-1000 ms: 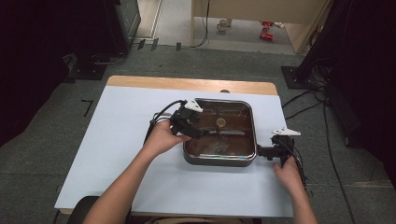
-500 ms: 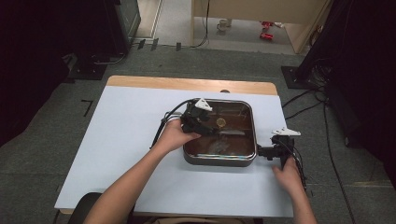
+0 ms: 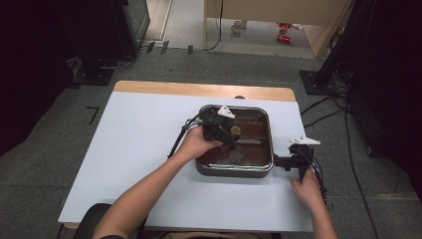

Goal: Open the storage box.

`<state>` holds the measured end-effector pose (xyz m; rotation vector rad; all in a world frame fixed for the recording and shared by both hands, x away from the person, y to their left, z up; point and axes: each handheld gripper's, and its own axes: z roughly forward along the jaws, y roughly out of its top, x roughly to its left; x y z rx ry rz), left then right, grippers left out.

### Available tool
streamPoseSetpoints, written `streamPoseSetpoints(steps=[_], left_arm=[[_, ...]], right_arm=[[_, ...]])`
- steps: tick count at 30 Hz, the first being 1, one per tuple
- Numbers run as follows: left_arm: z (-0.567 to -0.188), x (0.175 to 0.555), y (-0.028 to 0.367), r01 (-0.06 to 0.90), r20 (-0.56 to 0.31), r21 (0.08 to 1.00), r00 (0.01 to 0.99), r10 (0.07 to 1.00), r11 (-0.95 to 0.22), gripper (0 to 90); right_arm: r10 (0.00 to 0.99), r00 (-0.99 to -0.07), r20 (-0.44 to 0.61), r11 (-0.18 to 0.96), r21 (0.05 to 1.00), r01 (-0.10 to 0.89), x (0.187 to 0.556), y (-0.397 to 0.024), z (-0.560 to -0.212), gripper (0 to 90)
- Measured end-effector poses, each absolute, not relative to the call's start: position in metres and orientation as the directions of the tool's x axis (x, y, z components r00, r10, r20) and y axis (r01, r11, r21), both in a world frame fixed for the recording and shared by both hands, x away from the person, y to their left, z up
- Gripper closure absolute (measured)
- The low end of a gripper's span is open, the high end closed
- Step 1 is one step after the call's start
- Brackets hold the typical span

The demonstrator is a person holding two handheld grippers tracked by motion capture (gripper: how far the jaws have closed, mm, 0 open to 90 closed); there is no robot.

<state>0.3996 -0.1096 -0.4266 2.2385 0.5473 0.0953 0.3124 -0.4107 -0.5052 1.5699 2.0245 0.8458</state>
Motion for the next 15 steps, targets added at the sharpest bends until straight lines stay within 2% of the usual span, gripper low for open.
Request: streamPoseSetpoints(steps=[4, 10, 12, 15], left_arm=[[-0.4294, 0.3981, -0.1139, 0.339, -0.094, 0.748, 0.905, 0.414, -0.571, 46.2], [-0.4321, 0.3937, -0.1192, 0.294, -0.031, 0.763, 0.906, 0.421, -0.576, 52.8], [-0.4328, 0.3961, -0.1165, 0.293, -0.037, 0.769, 0.907, 0.419, -0.567, 56.9], [-0.4331, 0.3979, -0.1153, 0.302, -0.057, 0.773, 0.909, 0.414, -0.558, 58.3]], right_arm=[[0.966, -0.259, 0.025, 0.168, 0.698, 0.696, 0.3124, -0.4106, -0.5052, 0.0], [0.965, -0.260, 0.023, 0.171, 0.697, 0.696, 0.3125, -0.4108, -0.5053, 0.0], [0.965, -0.261, 0.022, 0.172, 0.698, 0.696, 0.3125, -0.4108, -0.5053, 0.0], [0.966, -0.259, 0.024, 0.170, 0.697, 0.696, 0.3125, -0.4107, -0.5052, 0.0]])
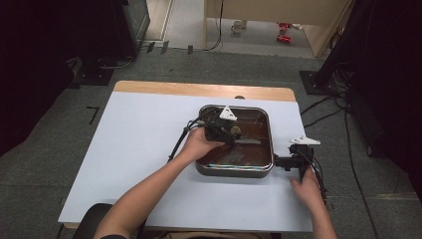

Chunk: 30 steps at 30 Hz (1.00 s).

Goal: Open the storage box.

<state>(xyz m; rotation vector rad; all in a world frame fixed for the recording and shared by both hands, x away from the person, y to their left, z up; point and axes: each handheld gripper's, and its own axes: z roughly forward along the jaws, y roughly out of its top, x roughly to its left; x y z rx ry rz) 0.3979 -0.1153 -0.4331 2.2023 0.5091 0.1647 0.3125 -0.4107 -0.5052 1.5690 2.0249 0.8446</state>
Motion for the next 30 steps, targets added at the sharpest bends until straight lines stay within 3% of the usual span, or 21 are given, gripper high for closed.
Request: streamPoseSetpoints(steps=[15, 30], left_arm=[[-0.414, 0.397, -0.107, 0.319, -0.094, 0.799, 0.904, 0.418, -0.510, 59.0], [-0.375, 0.393, -0.074, 0.286, -0.059, 0.846, 0.890, 0.453, -0.451, 59.1]], right_arm=[[0.965, -0.260, 0.022, 0.172, 0.698, 0.696, 0.312, -0.411, -0.505, 0.0], [0.965, -0.259, 0.025, 0.169, 0.697, 0.696, 0.313, -0.411, -0.505, 0.0]])
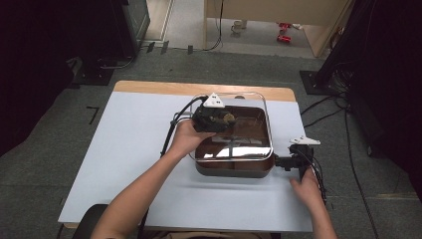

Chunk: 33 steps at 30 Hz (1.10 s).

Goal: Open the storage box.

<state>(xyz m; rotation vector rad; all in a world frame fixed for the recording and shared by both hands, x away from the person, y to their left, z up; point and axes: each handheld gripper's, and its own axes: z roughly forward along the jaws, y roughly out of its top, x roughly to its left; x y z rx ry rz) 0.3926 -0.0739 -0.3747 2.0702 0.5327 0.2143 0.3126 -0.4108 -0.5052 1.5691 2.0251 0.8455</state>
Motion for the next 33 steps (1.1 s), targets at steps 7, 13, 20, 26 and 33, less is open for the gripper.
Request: streamPoseSetpoints(steps=[7, 13, 20, 26, 33], left_arm=[[-0.370, 0.398, -0.047, 0.316, -0.064, 0.844, 0.861, 0.505, -0.433, 59.1], [-0.367, 0.401, -0.021, 0.357, -0.085, 0.828, 0.842, 0.532, -0.432, 59.1], [-0.368, 0.399, 0.011, 0.384, -0.074, 0.821, 0.805, 0.589, -0.422, 59.1], [-0.372, 0.399, 0.042, 0.421, -0.083, 0.812, 0.769, 0.634, -0.404, 59.2], [-0.373, 0.400, 0.081, 0.460, -0.098, 0.811, 0.716, 0.691, -0.362, 59.1]], right_arm=[[0.965, -0.260, 0.023, 0.171, 0.697, 0.696, 0.313, -0.411, -0.505, 0.0], [0.966, -0.259, 0.025, 0.169, 0.696, 0.697, 0.313, -0.411, -0.505, 0.0], [0.966, -0.258, 0.026, 0.168, 0.697, 0.697, 0.313, -0.411, -0.505, 0.0], [0.966, -0.259, 0.025, 0.169, 0.696, 0.697, 0.313, -0.411, -0.505, 0.0], [0.965, -0.261, 0.025, 0.170, 0.697, 0.697, 0.313, -0.411, -0.505, 0.0]])
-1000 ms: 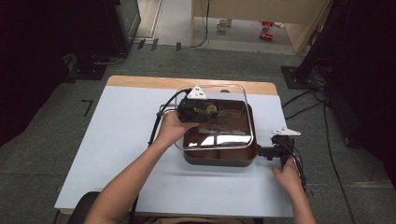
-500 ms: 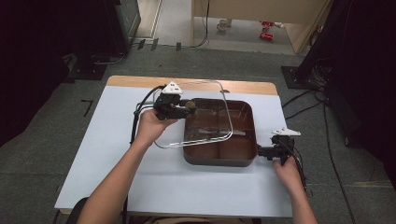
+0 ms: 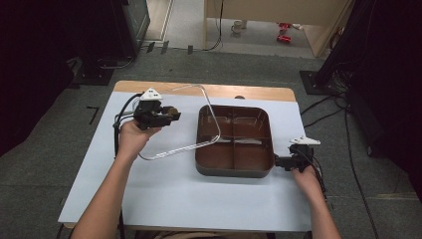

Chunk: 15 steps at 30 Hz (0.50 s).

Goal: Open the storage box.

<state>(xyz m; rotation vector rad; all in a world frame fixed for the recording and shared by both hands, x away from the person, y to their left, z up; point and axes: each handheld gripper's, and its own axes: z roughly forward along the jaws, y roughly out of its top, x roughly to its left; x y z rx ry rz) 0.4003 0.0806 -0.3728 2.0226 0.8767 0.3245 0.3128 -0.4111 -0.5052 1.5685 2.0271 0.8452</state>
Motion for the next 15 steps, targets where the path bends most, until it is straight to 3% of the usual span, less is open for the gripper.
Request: streamPoseSetpoints(steps=[15], left_arm=[[-0.400, 0.417, 0.138, 0.549, -0.127, 0.774, 0.622, 0.772, -0.315, 59.1]], right_arm=[[0.965, -0.260, 0.026, 0.169, 0.697, 0.697, 0.313, -0.411, -0.505, 0.0]])
